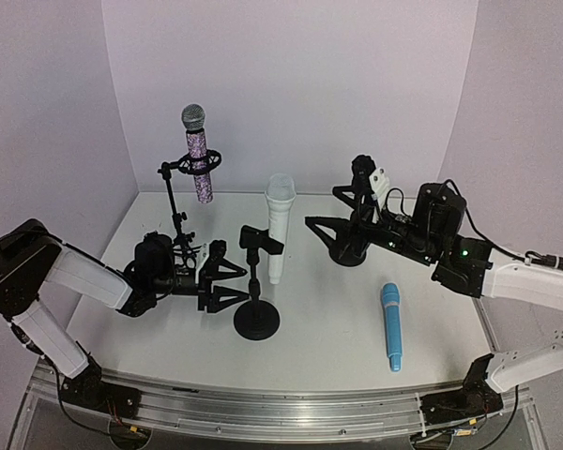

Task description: Attach the microphones to the stand

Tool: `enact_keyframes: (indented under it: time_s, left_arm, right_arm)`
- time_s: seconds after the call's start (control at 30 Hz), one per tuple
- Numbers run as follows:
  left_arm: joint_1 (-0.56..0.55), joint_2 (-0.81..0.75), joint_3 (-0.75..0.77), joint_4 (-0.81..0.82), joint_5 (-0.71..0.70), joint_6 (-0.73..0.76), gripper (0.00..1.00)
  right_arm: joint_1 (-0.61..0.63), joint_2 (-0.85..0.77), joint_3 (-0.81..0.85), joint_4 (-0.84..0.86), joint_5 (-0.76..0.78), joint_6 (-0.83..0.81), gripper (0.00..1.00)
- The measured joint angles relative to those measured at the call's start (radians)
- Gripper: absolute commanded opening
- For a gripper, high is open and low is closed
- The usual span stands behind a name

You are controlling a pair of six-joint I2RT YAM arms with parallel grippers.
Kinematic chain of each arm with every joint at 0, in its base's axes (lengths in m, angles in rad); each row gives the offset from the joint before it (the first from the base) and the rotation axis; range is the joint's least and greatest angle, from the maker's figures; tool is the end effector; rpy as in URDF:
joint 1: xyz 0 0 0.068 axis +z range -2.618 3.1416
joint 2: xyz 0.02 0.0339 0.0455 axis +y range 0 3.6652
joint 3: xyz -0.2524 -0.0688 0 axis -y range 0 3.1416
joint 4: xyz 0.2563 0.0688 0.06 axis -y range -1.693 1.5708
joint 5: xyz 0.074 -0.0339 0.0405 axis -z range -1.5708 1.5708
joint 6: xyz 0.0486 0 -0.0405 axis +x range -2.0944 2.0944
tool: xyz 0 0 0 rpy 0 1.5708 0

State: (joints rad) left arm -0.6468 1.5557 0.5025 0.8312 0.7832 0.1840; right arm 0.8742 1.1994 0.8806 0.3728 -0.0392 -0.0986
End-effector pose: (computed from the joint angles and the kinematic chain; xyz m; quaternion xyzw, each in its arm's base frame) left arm 0.2195 -0.2087 0.1490 0.5094 0.5644 -0.4225 0.4934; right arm 0.1993 0.2413 0.3320 -0.3340 0.6012 0.2869 0.6668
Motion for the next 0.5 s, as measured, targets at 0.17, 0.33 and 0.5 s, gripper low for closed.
enact_keyframes:
  time_s: [0.17,0.33,0.5]
  left_arm:
    - [-0.003,0.082,0.013,0.051,0.004,0.004,0.56]
    - [-0.007,0.151,0.049,0.081,0.014,0.003,0.52]
    - [-0.018,0.174,0.057,0.12,0.033,0.003,0.42]
  right_arm:
    - [0.0,-0.02,0.0,-0.026,0.024,-0.028,0.95]
    - [0.0,-0.071,-0.008,-0.053,0.058,-0.048,0.95]
    - [-0.003,-0.105,-0.021,-0.064,0.078,-0.059,0.95]
